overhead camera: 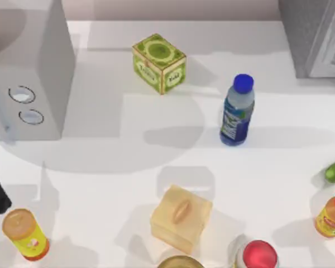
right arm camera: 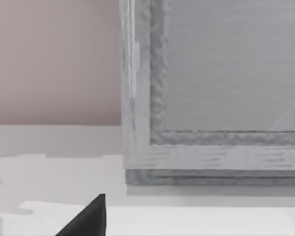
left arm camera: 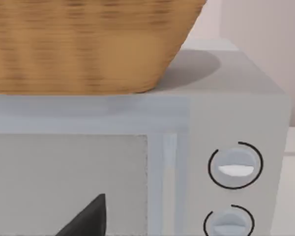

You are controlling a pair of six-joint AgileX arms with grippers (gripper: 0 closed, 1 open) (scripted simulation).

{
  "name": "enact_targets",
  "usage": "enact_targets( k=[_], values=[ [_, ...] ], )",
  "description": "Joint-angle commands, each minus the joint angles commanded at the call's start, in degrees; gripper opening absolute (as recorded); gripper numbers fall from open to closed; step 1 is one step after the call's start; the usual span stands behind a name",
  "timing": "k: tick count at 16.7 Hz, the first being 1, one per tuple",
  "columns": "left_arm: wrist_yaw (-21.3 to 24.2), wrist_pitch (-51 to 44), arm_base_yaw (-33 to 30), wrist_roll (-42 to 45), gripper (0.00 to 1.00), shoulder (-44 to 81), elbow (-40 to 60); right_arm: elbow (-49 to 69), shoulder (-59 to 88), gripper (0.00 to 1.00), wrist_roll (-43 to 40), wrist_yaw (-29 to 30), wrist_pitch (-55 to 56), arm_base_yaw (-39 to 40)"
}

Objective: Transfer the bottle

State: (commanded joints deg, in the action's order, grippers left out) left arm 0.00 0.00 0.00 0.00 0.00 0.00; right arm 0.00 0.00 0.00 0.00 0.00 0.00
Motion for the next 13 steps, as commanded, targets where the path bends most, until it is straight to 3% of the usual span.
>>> enact_targets(
  k=[6, 13],
  values=[
    [0.0, 0.0, 0.0, 0.0, 1.0, 0.0, 0.0, 1.24, 6.06, 1.0, -1.09, -2.93, 5.25, 1.16],
    [0.0, 0.0, 0.0, 0.0, 1.0, 0.0, 0.0, 6.9, 39.23, 1.0, -4.58, -13.21, 27.16, 4.07]
  ],
)
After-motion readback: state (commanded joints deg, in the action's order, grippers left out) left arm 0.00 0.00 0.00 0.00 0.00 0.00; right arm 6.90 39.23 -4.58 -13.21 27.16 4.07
